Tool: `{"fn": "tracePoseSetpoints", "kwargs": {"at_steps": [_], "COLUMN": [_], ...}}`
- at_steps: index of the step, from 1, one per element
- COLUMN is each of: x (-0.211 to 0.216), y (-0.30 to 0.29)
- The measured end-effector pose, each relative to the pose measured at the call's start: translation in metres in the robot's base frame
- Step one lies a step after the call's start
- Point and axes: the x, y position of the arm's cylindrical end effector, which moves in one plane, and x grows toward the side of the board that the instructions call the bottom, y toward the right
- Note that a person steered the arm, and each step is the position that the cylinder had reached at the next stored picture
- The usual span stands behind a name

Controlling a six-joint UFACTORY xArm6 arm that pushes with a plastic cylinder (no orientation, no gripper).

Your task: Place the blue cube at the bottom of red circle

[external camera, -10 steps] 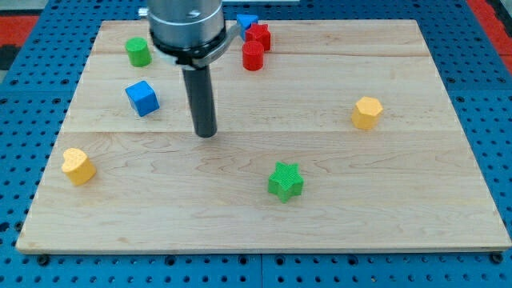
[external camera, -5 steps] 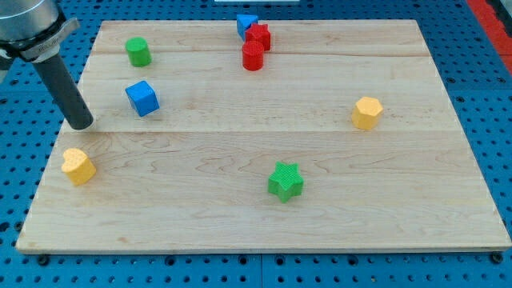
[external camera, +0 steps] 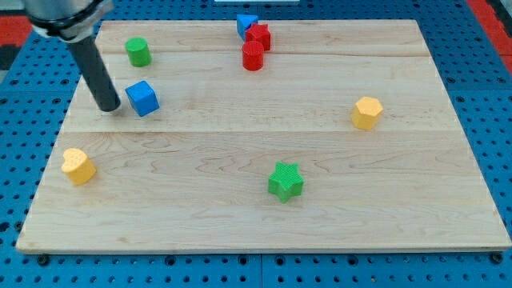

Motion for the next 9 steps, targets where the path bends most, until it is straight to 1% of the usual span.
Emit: {"fn": "tracePoseSetpoints", "kwargs": {"at_steps": [3, 5, 8, 9], "x": [-0.018, -0.037, -0.049, -0.049], "y": [0.059, 0.087, 0.121, 0.154]}}
